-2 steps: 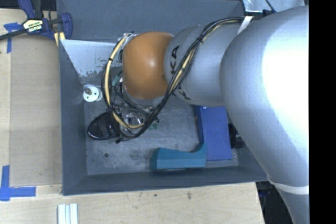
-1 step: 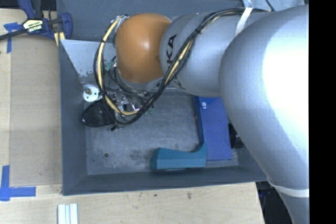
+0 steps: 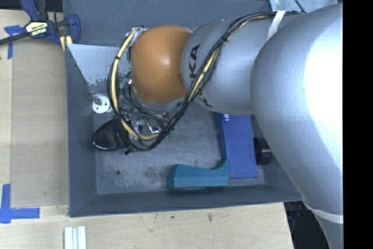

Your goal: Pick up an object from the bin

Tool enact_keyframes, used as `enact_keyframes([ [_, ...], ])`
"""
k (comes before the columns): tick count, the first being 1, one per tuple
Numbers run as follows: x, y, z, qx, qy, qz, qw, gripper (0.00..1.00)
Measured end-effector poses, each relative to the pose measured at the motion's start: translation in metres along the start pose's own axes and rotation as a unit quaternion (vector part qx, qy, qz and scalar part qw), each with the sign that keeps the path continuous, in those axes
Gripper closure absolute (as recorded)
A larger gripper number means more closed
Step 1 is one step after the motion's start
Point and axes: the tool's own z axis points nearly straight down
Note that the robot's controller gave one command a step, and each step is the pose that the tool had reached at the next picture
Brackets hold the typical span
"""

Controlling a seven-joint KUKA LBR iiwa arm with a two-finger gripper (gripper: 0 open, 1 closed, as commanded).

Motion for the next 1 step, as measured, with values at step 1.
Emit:
enact_keyframes([
  [1, 0.0193, 0.0021, -0.003, 0.0, 0.0027, -0.004, 1.0, 1.0],
])
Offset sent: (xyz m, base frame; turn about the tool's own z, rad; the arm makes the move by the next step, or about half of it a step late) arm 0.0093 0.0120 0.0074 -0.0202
